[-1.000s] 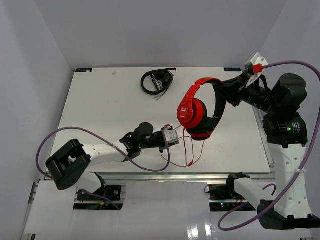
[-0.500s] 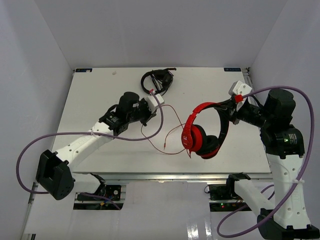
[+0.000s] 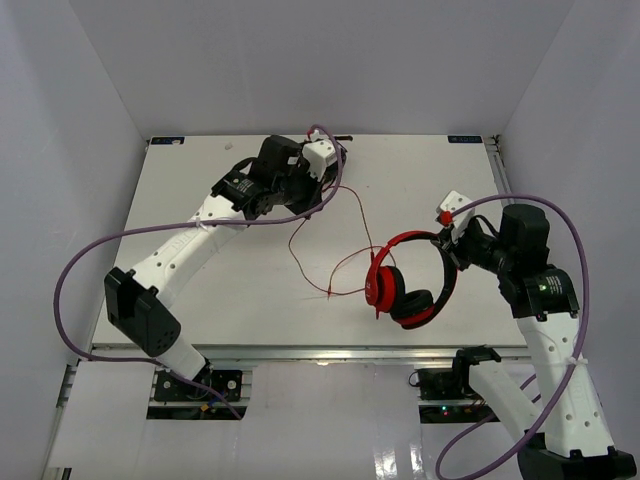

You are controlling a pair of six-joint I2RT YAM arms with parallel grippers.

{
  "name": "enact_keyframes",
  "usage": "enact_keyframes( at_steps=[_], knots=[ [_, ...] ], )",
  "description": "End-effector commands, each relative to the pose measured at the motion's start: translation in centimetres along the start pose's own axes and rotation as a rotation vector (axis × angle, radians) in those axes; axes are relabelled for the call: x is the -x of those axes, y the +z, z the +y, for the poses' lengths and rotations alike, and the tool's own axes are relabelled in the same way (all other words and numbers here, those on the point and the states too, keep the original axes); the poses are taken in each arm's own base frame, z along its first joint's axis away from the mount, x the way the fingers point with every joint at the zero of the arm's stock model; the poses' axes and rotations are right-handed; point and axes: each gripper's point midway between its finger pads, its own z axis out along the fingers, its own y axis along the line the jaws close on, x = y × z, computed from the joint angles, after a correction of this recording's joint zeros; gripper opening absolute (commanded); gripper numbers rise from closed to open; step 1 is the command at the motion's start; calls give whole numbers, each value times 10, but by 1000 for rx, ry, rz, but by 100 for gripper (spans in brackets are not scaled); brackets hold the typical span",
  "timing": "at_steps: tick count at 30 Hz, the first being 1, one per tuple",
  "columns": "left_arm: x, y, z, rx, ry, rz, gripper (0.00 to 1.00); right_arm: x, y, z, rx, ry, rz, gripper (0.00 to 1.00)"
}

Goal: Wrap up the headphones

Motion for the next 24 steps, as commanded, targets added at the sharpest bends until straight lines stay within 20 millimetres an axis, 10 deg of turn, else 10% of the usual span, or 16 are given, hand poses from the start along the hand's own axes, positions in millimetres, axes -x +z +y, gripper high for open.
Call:
enact_keyframes(
  at_steps=[1, 10, 24],
  knots=[
    [12, -14, -20, -65, -124, 26, 0, 21, 4, -12, -69, -47, -77, 8],
    [34, -14, -44, -94, -139, 37, 0, -6, 47, -3, -143, 16, 21, 8],
    [19, -48, -69, -94, -178, 41, 0, 8, 76, -59, -502, 158, -1, 8]
  ],
)
